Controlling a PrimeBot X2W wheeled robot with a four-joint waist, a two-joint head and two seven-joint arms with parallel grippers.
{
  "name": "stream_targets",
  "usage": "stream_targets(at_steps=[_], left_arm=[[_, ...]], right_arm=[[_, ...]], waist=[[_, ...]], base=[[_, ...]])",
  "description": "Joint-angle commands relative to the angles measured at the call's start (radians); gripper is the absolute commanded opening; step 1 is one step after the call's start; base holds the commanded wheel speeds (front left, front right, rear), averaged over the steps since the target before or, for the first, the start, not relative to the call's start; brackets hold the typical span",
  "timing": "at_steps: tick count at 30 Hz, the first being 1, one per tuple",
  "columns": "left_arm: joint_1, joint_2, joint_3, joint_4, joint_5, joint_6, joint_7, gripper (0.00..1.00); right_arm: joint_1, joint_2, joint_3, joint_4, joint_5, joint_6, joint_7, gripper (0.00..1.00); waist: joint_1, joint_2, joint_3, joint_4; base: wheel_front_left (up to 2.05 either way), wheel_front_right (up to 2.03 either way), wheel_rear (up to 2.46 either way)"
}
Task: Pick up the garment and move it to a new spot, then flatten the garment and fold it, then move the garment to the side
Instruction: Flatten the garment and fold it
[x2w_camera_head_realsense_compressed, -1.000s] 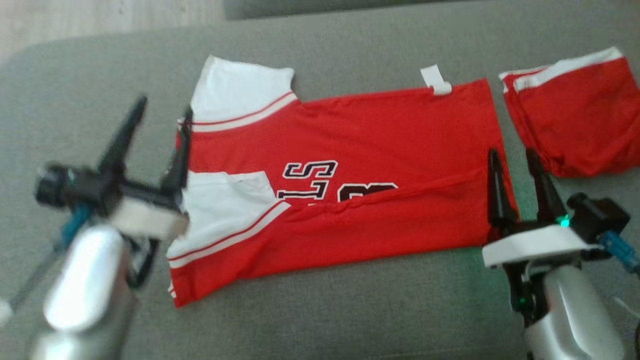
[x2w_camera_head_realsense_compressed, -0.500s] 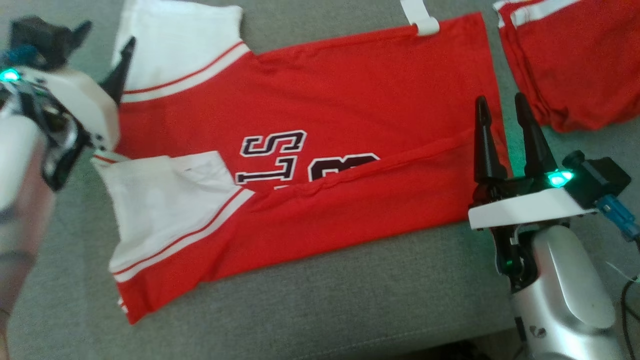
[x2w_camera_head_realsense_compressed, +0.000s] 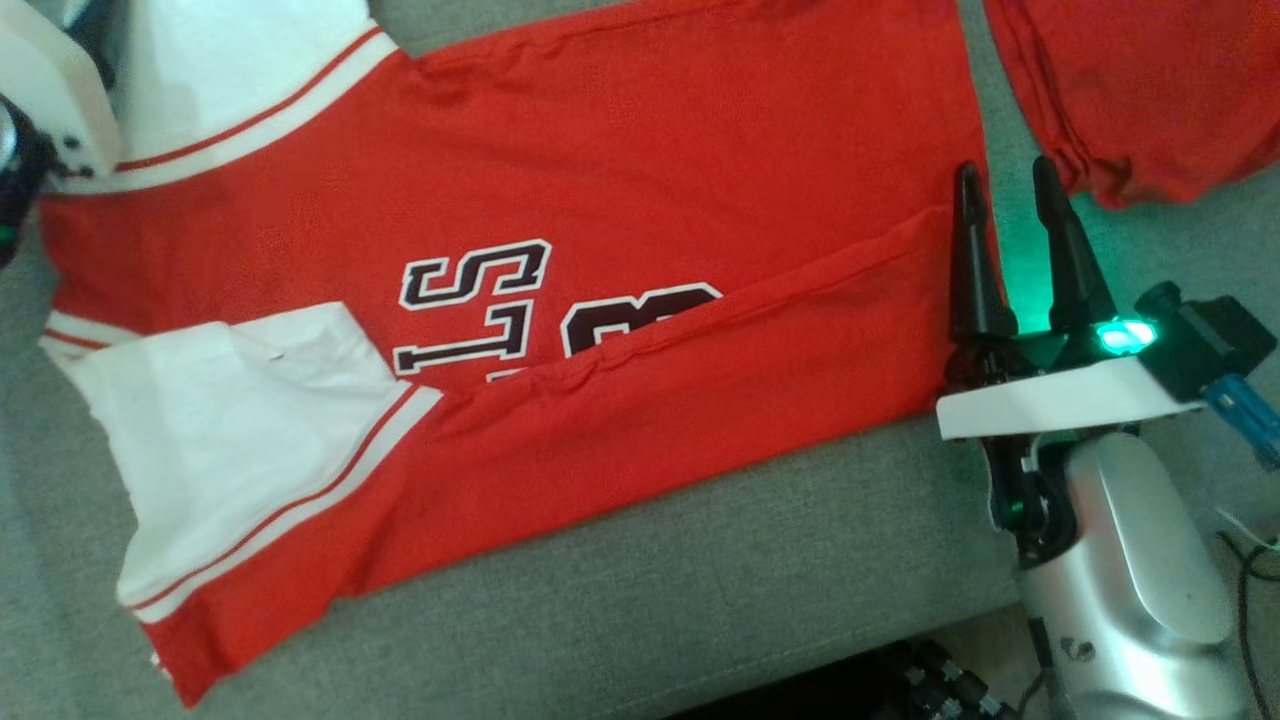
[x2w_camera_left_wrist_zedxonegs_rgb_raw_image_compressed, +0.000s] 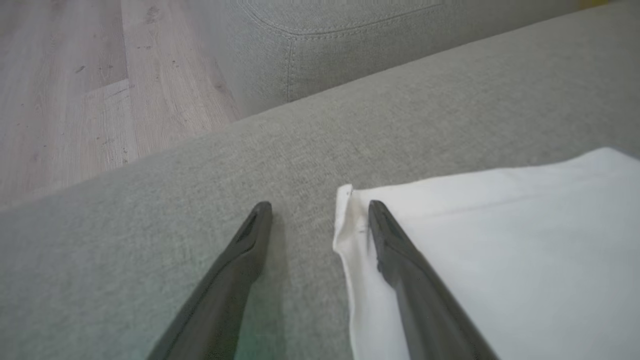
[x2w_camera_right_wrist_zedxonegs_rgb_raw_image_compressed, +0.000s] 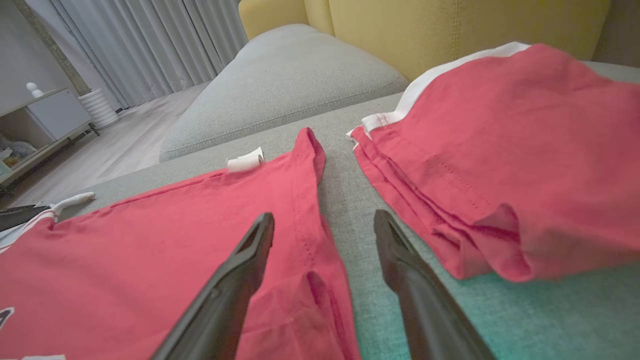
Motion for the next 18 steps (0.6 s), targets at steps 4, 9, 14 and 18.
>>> stream_targets(at_steps=[4, 9, 14, 18], left_arm=[[-0.042, 0.047, -0.059, -0.003, -0.051, 0.002, -0.001, 1.00], [-0.044, 0.047, -0.144, -0.031, -0.115, 0.002, 0.004, 0.00], [-0.041, 0.031, -0.188, -0.026, -0.149, 0.002, -0.078, 0.00], [-0.025, 0.006, -0.211, -0.034, -0.162, 0.002, -0.175, 0.00]], right_arm=[[-0.010, -0.004, 0.013, -0.039, 0.005, -0.001, -0.011, 1.00], [-0.018, -0.004, 0.003, -0.027, -0.007, -0.001, -0.011, 1.00], [-0.024, -0.004, -0.023, -0.013, -0.040, -0.001, -0.011, 1.00], [-0.024, -0.004, -0.060, -0.002, -0.088, -0.001, -0.006, 1.00]], waist=[[0.0000, 0.0000, 0.020, -0.011], [0.0000, 0.0000, 0.007, 0.003], [0.0000, 0.0000, -0.044, 0.035], [0.0000, 0.0000, -0.100, 0.078]], base=[[0.00, 0.00, 0.00], [0.00, 0.00, 0.00], [0.00, 0.00, 0.00], [0.00, 0.00, 0.00]])
